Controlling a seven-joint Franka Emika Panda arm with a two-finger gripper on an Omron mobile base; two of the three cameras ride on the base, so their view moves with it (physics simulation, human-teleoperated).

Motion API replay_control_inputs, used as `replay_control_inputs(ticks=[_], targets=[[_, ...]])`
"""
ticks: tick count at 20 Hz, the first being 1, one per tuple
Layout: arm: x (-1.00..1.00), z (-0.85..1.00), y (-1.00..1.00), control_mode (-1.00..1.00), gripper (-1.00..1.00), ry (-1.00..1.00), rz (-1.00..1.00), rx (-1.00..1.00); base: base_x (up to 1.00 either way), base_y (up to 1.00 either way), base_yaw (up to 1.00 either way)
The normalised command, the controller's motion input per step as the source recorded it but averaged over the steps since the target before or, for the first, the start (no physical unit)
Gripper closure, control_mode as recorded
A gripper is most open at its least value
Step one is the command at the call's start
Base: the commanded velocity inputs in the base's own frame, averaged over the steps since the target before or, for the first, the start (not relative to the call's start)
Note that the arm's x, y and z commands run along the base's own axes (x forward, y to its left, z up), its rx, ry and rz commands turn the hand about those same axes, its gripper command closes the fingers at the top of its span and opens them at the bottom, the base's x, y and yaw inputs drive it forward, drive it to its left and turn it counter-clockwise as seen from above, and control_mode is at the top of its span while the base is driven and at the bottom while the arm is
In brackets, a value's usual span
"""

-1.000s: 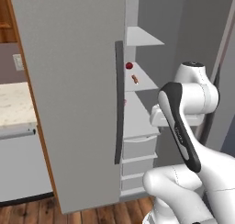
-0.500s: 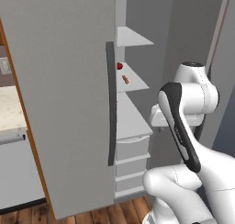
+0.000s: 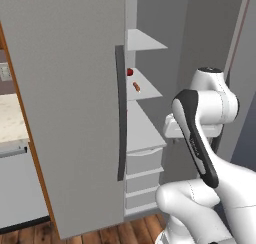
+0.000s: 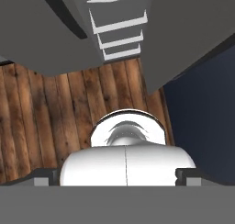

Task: Store the kebab skewer in the freezer for long-term storage. Close the freezer door after placing the cooked food.

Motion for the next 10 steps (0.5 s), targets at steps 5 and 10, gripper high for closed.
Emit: replay_control_inputs(ticks=[5,10], targets=[[0.0,0.0,0.0,1.0,-1.0,0.0,0.0,0.0,0.0,0.0,0.0],[0.0,0.0,0.0,-1.0,-1.0,0.0,0.0,0.0,0.0,0.0,0.0]])
